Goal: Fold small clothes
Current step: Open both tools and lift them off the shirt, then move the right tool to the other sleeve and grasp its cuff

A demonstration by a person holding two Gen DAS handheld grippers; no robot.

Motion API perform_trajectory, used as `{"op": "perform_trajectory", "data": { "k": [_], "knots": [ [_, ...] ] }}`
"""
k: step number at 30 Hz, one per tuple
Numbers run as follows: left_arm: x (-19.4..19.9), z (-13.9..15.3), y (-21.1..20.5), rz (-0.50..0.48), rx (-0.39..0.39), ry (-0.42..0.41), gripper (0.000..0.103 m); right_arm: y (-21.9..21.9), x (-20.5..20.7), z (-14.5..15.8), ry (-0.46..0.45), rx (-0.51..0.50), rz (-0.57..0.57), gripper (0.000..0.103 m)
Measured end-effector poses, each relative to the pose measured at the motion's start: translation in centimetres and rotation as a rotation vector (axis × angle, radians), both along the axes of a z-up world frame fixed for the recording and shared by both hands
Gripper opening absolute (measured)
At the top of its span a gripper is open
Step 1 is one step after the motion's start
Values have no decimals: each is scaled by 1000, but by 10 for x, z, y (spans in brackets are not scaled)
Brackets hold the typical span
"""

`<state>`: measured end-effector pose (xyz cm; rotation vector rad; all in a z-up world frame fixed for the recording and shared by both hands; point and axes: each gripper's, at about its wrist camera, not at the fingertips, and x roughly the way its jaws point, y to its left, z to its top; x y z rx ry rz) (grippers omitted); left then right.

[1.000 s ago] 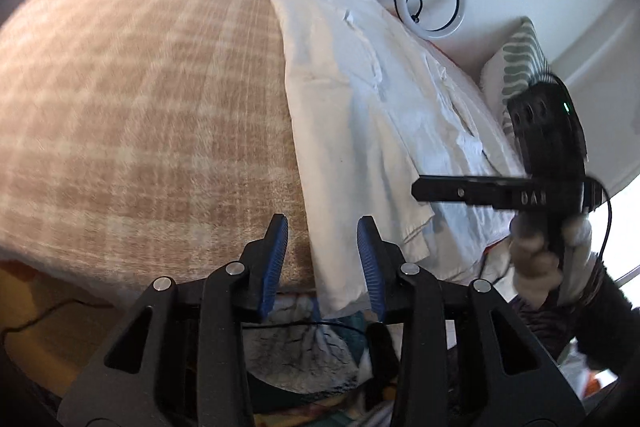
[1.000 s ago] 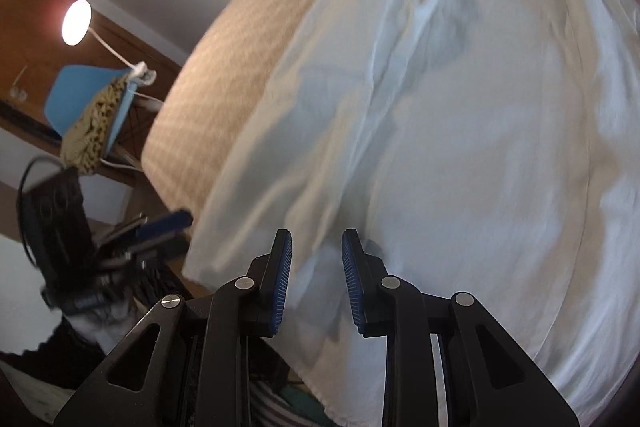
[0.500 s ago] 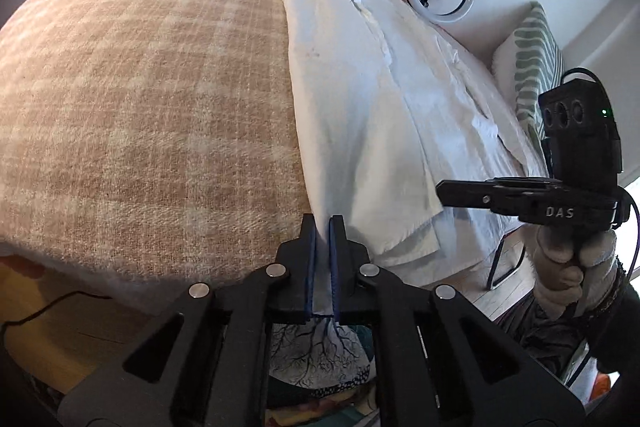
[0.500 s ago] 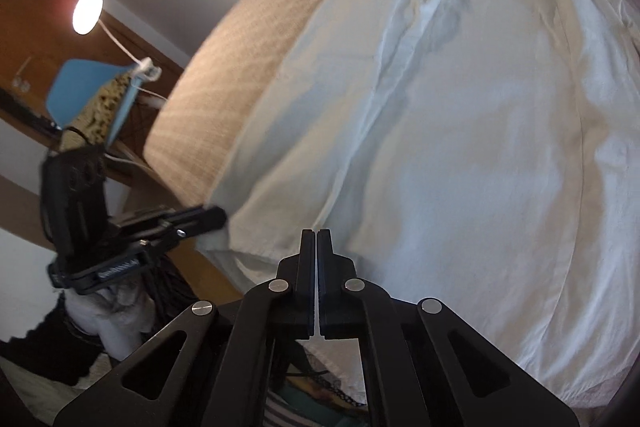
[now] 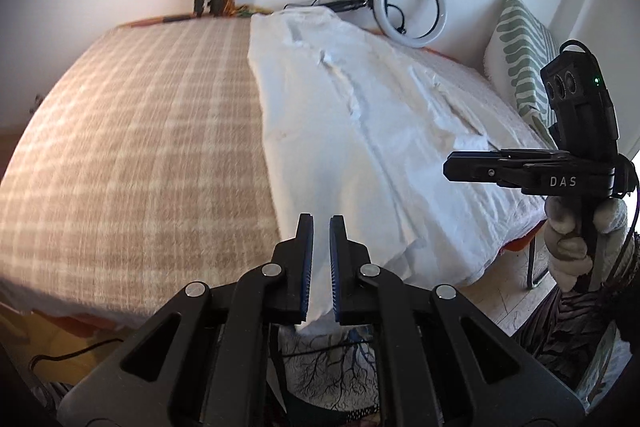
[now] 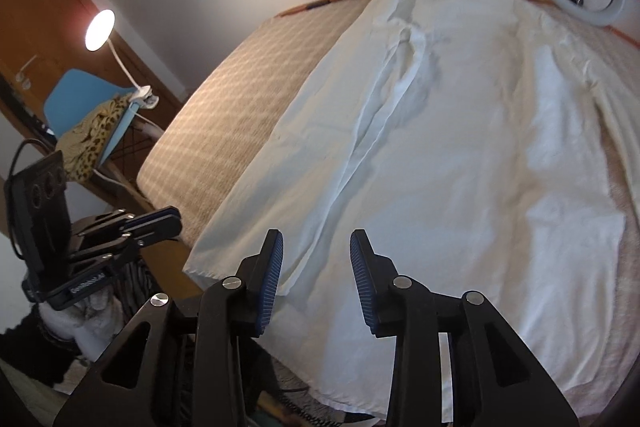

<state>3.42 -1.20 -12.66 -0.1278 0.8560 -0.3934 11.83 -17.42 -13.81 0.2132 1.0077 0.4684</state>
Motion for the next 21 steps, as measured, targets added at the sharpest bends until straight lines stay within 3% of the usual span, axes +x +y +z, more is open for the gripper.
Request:
{"op": "perform_trajectory", "data": {
  "k": [3, 7, 12, 15, 21],
  "knots": [
    [5, 5, -14, -27, -13, -34, 9, -12, -9, 9, -68, -16, -46, 35],
    [9, 8, -33, -63, -63, -61, 35, -40, -19, 12, -127, 11, -141, 35],
    [19, 5, -72, -124, -77, -35, 36, -85, -27, 11, -114, -22, -215, 37],
    [25, 2, -95, -158, -81, -14, 36, -119, -35, 10, -94, -22, -249, 50],
    [30, -2, -140, -234, -82, -4, 36, -180, -49, 11, -94, 31, -351, 50]
  ]
}}
